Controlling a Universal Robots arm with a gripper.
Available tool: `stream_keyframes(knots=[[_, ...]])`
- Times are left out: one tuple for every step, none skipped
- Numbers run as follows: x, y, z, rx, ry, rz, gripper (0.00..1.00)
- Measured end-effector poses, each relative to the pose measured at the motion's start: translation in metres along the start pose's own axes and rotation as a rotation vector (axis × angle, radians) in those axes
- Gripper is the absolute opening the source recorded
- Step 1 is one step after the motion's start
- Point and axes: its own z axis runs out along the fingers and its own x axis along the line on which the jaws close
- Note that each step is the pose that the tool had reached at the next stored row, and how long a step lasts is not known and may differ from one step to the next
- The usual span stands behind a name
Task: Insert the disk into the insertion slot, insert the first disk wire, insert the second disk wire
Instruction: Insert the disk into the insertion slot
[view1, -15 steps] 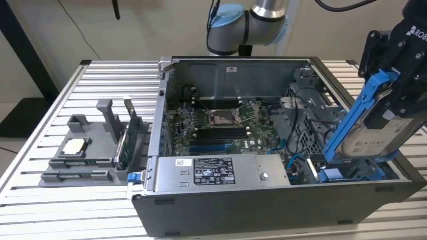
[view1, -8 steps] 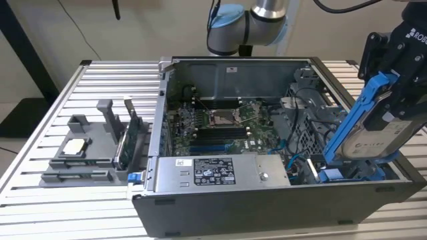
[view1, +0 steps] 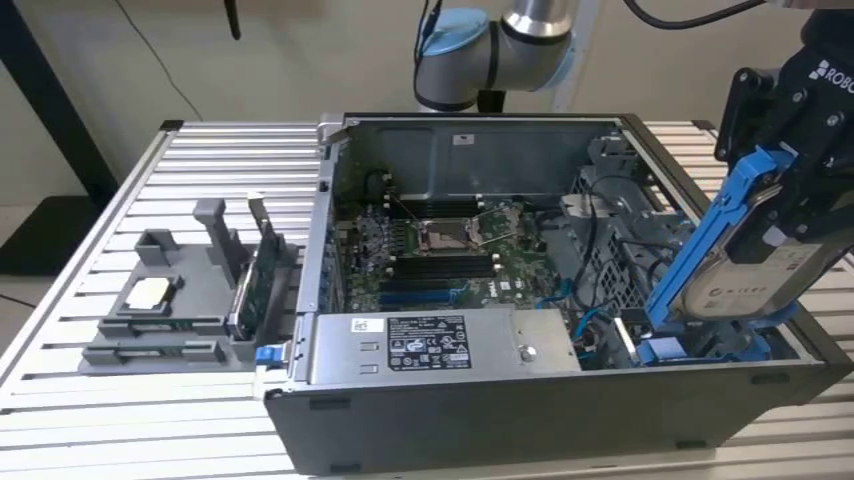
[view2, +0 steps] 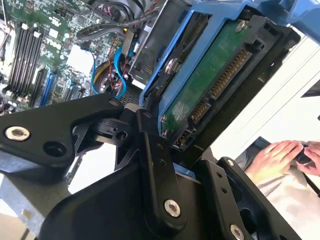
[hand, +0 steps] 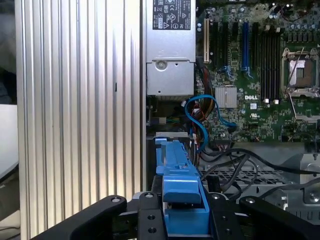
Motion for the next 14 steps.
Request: stream_keyframes(knots=[[0.0,0.0,0.0001,0.0,0.0,0.0,0.33],[0.0,0.0,0.0005,0.0,-0.0002,0.0,0.33],[0.0,-0.0001,0.001,0.0,-0.0003,0.0,0.33],[0.0,-0.0001,0.0015,0.0,0.0,0.0,0.33],[0.0,-0.0001,0.0025,0.0,-0.0001,0.0,0.33],[0.0,-0.0002,0.0034,0.0,0.0,0.0,0.33],[0.0,-0.0002,0.0043,0.0,0.0001,0.0,0.33],[0.0,-0.0002,0.0051,0.0,0.0,0.0,0.33],[0.0,-0.0002,0.0054,0.0,0.0,0.0,0.33],[0.0,-0.0002,0.0054,0.0,0.0002,0.0,0.33],[0.0,-0.0002,0.0054,0.0,0.0002,0.0,0.33],[0.0,-0.0002,0.0055,0.0,0.0002,0.0,0.33],[0.0,-0.0002,0.0058,0.0,0.0001,0.0,0.33],[0.0,-0.0003,0.0062,0.0,-0.0002,0.0,0.33]])
